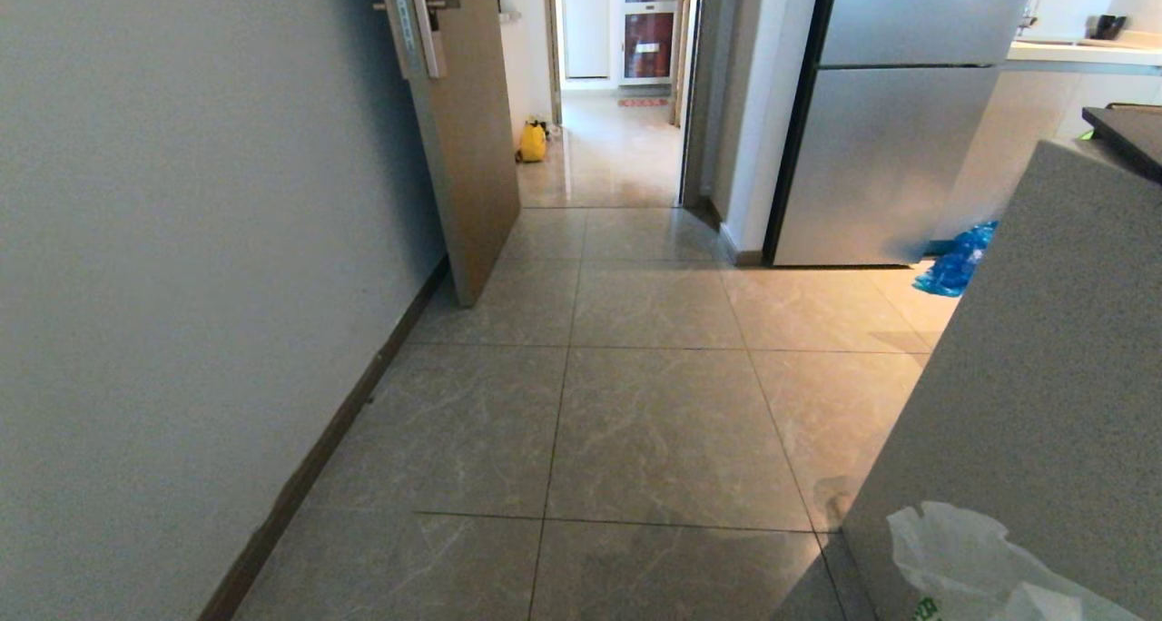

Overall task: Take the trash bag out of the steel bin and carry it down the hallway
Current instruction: Put the trash bag at the door

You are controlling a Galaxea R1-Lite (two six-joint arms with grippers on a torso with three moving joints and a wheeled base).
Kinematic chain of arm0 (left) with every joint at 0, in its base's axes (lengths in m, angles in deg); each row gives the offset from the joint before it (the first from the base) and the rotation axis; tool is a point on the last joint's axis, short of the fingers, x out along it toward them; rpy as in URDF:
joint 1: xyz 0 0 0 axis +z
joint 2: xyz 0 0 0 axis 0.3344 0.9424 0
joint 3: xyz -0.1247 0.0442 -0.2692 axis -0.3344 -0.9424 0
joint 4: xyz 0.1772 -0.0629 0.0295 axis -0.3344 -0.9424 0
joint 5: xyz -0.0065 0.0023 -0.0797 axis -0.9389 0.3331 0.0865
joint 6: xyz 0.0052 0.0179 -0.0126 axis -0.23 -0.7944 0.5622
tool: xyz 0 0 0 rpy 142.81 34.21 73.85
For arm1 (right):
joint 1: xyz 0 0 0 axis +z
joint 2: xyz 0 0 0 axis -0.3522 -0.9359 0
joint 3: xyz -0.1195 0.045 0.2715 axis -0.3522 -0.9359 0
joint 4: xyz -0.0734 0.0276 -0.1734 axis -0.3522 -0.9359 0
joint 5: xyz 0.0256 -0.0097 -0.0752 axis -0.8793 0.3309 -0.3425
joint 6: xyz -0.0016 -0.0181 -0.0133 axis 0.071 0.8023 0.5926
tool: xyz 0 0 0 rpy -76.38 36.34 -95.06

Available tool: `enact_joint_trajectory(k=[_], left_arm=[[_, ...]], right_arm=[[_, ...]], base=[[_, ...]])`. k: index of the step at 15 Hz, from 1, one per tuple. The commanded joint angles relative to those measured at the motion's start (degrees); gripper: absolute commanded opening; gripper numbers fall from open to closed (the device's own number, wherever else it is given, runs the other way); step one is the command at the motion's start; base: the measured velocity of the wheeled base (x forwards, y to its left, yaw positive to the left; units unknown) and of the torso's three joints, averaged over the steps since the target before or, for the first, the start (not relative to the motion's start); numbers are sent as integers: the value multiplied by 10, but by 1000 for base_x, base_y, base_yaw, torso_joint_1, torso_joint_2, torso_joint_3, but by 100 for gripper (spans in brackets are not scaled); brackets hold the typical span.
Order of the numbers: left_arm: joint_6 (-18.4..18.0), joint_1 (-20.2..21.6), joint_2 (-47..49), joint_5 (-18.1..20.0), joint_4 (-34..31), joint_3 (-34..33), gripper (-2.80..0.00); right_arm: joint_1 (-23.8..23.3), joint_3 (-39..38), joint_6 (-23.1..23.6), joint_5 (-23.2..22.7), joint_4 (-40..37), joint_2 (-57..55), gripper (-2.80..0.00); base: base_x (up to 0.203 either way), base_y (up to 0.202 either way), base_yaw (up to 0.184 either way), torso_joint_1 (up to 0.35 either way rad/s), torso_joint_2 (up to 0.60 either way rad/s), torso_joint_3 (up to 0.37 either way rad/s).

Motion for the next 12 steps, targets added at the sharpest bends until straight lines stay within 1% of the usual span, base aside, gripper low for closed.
enact_joint_trajectory(k=[1,12], left_arm=[[0,0,0,0,0,-1,-280],[0,0,-1,0,0,-1,-280]], right_arm=[[0,0,0,0,0,0,-280],[0,0,0,0,0,0,-280]], base=[[191,0,2,4,2,-1],[189,0,0,2,3,2]])
